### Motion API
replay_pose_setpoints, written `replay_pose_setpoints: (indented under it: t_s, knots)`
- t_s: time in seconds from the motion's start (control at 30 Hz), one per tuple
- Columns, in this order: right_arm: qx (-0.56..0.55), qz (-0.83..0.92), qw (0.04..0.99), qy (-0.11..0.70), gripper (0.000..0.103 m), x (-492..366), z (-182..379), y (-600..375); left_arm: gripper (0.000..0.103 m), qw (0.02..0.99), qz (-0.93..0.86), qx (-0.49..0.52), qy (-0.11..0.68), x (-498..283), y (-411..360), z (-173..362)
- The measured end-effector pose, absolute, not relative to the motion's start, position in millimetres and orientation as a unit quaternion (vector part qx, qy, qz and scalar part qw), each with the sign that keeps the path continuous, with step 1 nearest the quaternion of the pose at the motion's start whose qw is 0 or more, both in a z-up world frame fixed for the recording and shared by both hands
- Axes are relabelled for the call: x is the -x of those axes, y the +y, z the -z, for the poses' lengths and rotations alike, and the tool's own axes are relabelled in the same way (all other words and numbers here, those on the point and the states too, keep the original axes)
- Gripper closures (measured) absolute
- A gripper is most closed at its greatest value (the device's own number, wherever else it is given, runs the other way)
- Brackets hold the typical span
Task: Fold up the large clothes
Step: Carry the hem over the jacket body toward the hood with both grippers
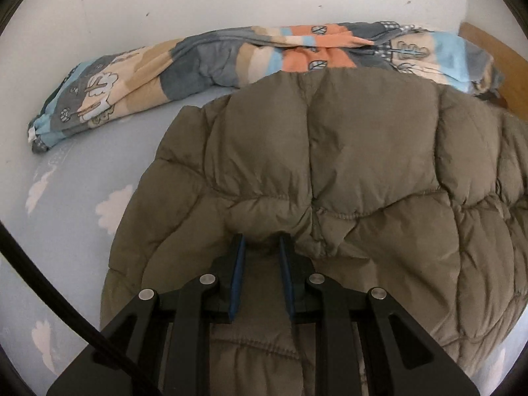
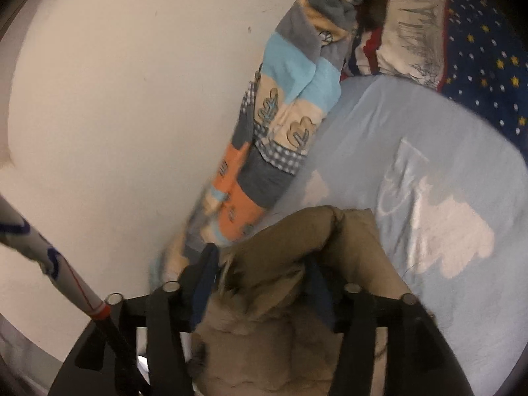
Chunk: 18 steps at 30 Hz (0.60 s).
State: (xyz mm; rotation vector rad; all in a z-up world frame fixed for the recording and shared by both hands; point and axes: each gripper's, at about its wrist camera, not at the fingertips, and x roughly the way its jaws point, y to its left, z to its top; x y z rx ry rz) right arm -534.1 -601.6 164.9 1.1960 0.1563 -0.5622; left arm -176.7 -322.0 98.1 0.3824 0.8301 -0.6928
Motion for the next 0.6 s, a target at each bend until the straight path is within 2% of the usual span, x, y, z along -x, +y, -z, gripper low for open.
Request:
replay_pose_setpoints:
  t_s: [0.1, 0.23, 0.3, 0.4, 0.6]
  knots:
    - [-0.53, 0.274, 0.8, 0.057, 0.037, 546.0, -185.4, -604.6, 0.083, 0.844, 0.317, -0.193, 0.387, 174.7, -327.6, -92.9]
    - [-0.454, 0.315, 0.821, 0.145, 0.037, 523.2, -192.8, -591.7, 0.083, 0.841, 0.309, -0.19, 0.401, 169.7, -333.1, -86.2]
    - [-0.407, 0.328, 0.82, 0.232, 0.042, 490.7, -176.2, -579.6, 0.083, 0.84, 0.308, -0.194, 0.402, 170.5, -334.6, -84.2]
    - [-0.353, 0.329, 0.819, 0.309, 0.051, 453.4, -140.5, -557.8, 0.083, 0.839, 0.305, -0.205, 0.4, 172.4, -336.2, -82.3]
    - [-0.276, 0.353, 0.793, 0.411, 0.051, 407.1, -76.9, -542.6, 0.083, 0.837, 0.306, -0.219, 0.397, 170.8, -342.6, -76.8]
